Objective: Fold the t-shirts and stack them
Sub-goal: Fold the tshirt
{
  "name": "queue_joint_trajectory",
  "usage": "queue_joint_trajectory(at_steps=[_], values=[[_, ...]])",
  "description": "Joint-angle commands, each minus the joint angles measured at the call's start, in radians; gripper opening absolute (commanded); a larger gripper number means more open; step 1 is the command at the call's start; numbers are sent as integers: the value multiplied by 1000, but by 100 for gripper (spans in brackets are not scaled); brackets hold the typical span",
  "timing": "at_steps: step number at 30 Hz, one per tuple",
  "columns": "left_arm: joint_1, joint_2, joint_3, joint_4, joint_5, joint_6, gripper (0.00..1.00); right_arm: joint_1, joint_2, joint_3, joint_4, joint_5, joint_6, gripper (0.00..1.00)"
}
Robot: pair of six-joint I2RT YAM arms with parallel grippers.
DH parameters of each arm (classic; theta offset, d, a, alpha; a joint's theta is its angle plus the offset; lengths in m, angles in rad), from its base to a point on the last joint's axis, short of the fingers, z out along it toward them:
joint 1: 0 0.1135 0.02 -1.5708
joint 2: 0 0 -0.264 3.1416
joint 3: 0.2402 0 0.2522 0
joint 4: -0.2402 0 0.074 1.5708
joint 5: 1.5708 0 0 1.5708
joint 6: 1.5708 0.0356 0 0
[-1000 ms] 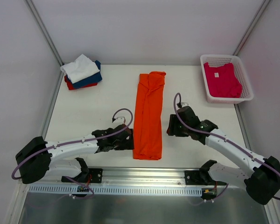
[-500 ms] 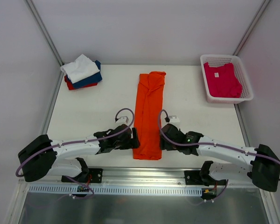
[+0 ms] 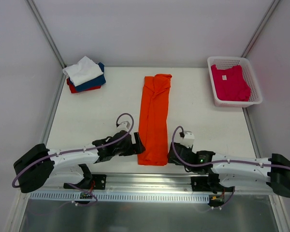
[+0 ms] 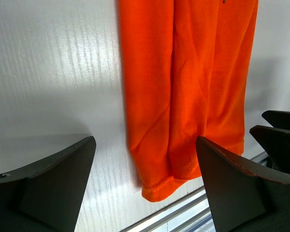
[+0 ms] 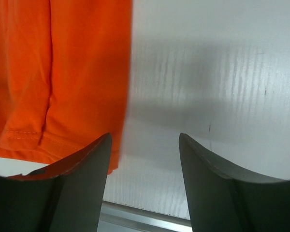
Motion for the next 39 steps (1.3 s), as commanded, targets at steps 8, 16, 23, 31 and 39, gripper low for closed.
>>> queue_joint_trajectory(at_steps=[8,16,23,31,39], values=[[162,-98,-203,160,208,63,87,-186,-364,-230,221,-113,-27,63],[168,-39,-231,289,265,57,86,-327,-304,-300,423,-335,-43,62],[168,36,-287,424,307,5,85,-339,-189,-356,584,-403,-13,62],[166,45,-347,516,340,-40,82,-336,-83,-382,693,-421,-1,60],[165,267,-393,782,400,-92,73,-336,-25,-386,762,-437,7,57]])
